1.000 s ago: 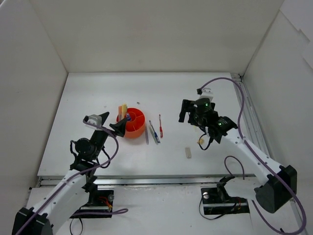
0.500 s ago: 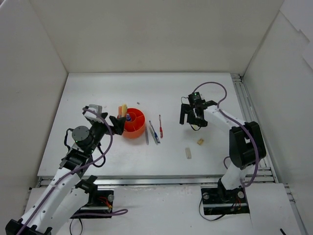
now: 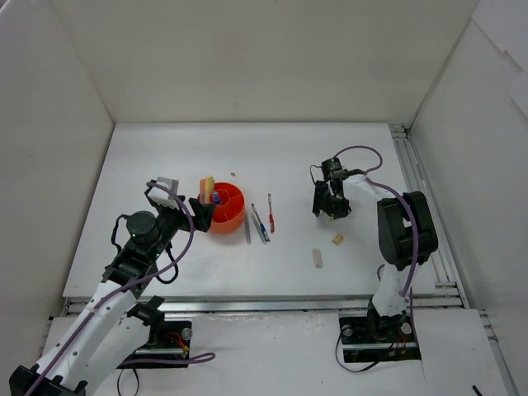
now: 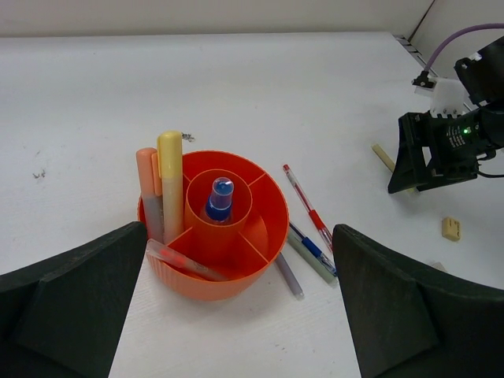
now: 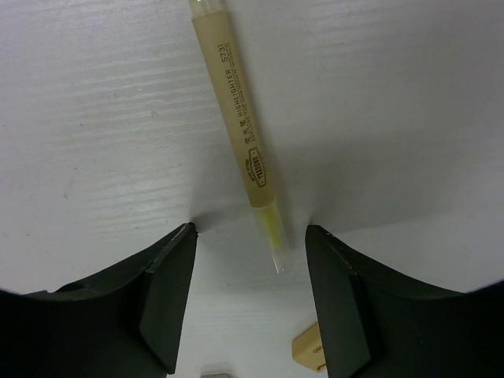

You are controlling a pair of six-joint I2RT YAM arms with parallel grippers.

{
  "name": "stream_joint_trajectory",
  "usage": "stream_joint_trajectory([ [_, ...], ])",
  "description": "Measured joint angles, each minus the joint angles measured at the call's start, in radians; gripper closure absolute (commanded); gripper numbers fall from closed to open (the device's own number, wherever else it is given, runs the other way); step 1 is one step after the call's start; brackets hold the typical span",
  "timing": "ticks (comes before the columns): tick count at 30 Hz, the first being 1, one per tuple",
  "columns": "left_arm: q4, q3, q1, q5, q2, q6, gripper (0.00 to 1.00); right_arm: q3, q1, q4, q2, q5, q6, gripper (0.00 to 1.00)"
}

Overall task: Sort the stationery into containers
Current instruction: Pick up the pen from the center of the board.

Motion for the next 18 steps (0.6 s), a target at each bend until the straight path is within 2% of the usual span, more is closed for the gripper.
stream_joint_trajectory([
  [2, 0.003, 0.000, 0.000, 0.001, 0.002, 0.000, 0.01, 0.000, 0.000, -0.001, 0.010, 0.009, -0.006, 0.55],
  [4, 0.008, 0.000, 0.000, 0.003, 0.003, 0.000, 0.01, 0.000, 0.000, 0.000, 0.010, 0.009, -0.012, 0.59],
  [6, 0.010, 0.000, 0.000, 0.005, 0.003, 0.001, 0.01, 0.000, 0.000, 0.000, 0.010, 0.005, -0.024, 0.68],
  [7, 0.012, 0.000, 0.000, 0.005, 0.003, 0.001, 0.01, 0.000, -0.001, 0.000, 0.010, -0.003, -0.030, 0.75],
  [12, 0.021, 0.000, 0.000, 0.006, -0.003, 0.001, 0.01, -0.002, -0.006, 0.000, 0.010, -0.024, -0.055, 0.90],
  [13, 0.021, 0.000, 0.000, 0.008, -0.005, 0.001, 0.01, -0.002, -0.006, 0.001, 0.010, -0.027, -0.058, 0.98],
  [18, 0.021, 0.000, 0.000, 0.025, -0.011, 0.015, 0.01, -0.002, -0.006, 0.003, 0.010, -0.047, -0.074, 1.00],
])
